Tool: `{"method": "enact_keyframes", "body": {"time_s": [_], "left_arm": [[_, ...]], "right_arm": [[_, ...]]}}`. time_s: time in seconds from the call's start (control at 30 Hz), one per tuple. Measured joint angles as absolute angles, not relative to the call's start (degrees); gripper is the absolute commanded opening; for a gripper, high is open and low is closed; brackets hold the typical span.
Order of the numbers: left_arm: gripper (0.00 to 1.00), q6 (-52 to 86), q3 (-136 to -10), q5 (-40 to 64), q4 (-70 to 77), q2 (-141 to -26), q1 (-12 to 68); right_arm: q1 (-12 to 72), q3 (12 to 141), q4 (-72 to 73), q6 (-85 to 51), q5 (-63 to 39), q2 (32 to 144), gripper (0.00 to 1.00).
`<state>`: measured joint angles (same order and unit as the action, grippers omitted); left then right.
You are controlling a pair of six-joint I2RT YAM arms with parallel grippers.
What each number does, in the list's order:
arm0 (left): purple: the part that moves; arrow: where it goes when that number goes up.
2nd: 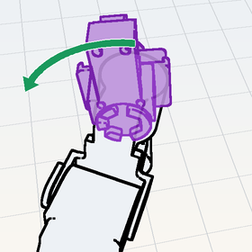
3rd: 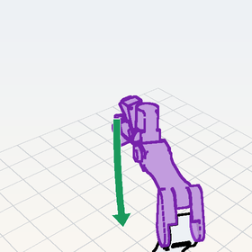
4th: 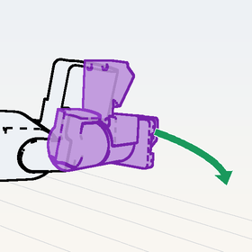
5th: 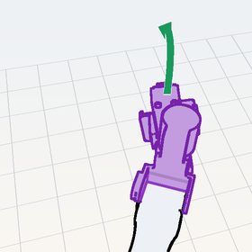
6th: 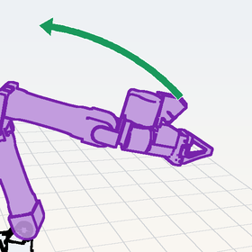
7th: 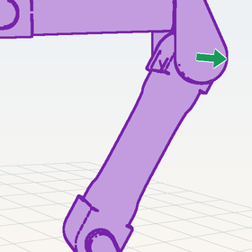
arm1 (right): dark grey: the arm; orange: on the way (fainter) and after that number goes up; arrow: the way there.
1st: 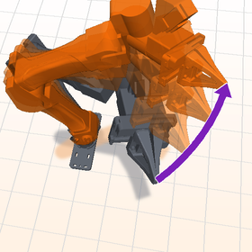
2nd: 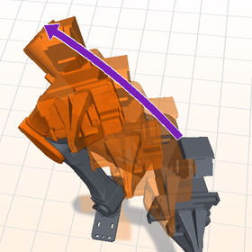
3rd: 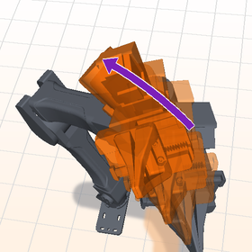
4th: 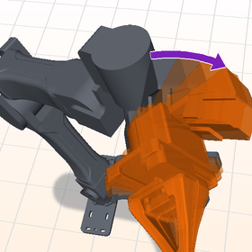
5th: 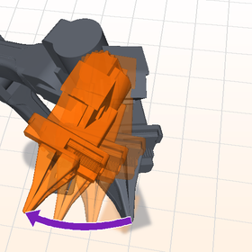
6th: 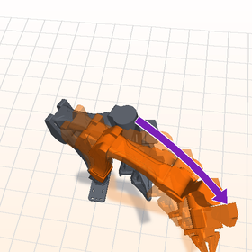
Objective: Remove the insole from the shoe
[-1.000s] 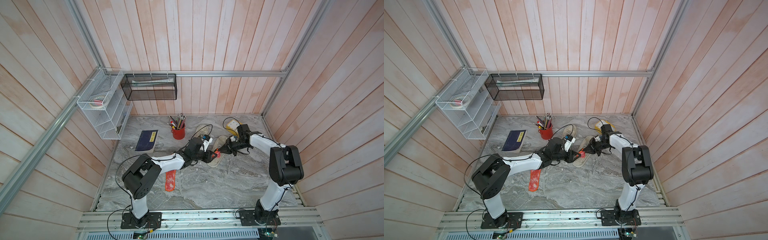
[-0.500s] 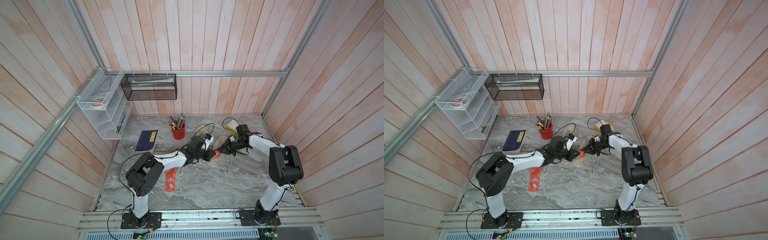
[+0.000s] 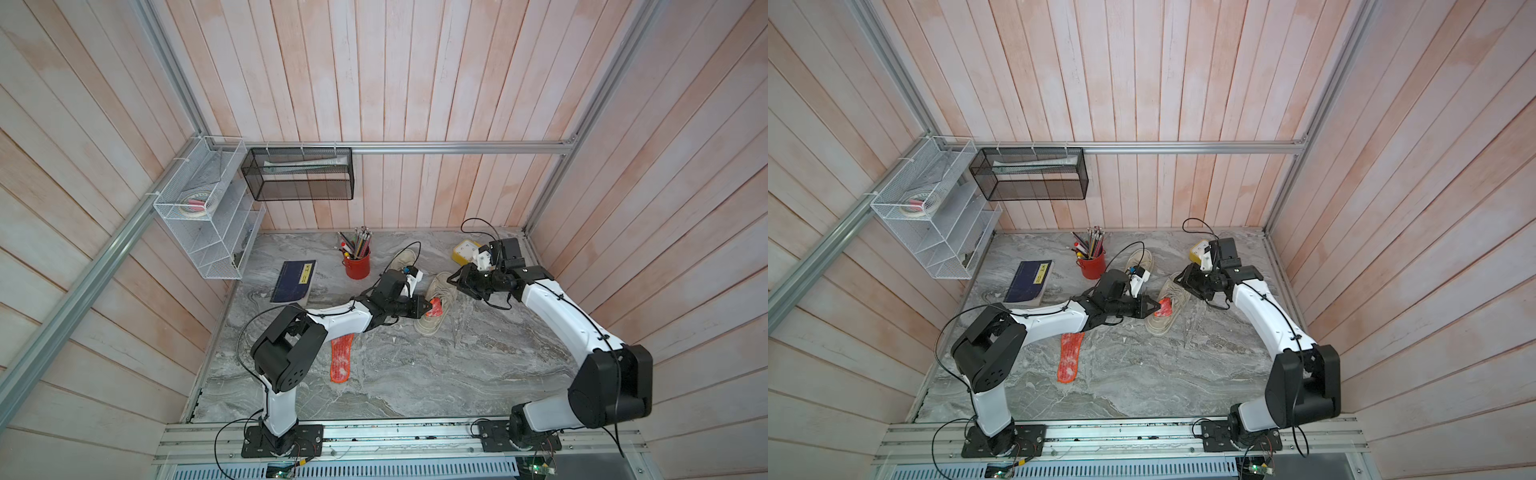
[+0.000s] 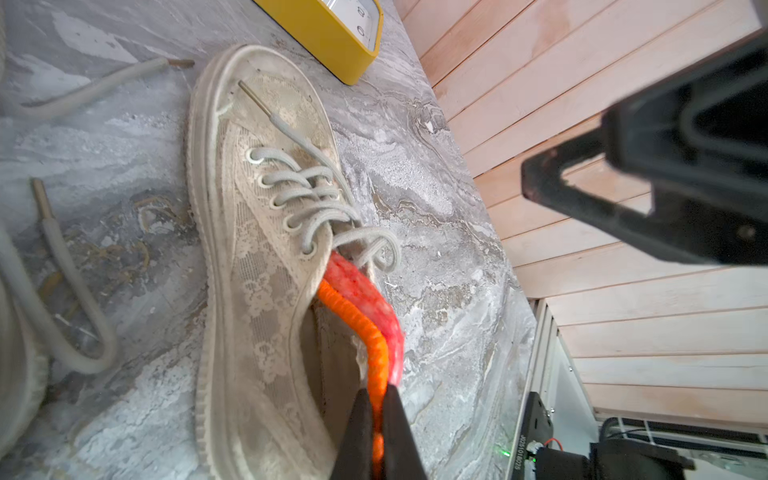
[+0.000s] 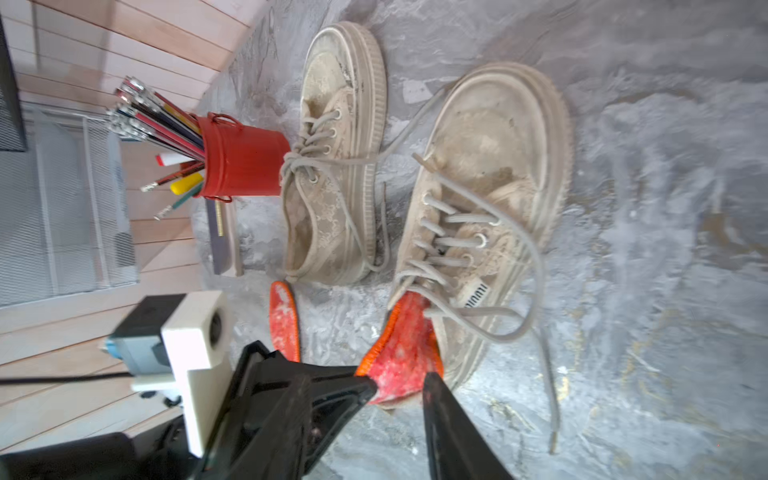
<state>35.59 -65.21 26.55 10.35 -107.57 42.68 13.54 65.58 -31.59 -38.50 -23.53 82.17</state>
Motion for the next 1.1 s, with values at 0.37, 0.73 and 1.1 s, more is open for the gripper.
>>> {"method": "enact_keyframes", "body": {"time_s": [0.37,0.73,1.1], "left_arm": [[0.00,41.52,-62.87,27.66,13.34,-106.94,41.65],[0.00,44.66,-62.63,28.36,14.70,-106.74,41.54],[0.00,68.36,-54.24,28.56,26.35,-97.25,40.73]], "right_arm": [[17.98,63.55,-30.22,-35.55,-16.47,91.85,0.42],[19.51,64.53,-29.52,-35.79,-14.87,96.57,0.09],[20.14,72.90,-30.79,-35.27,-8.58,102.19,0.00]]}}
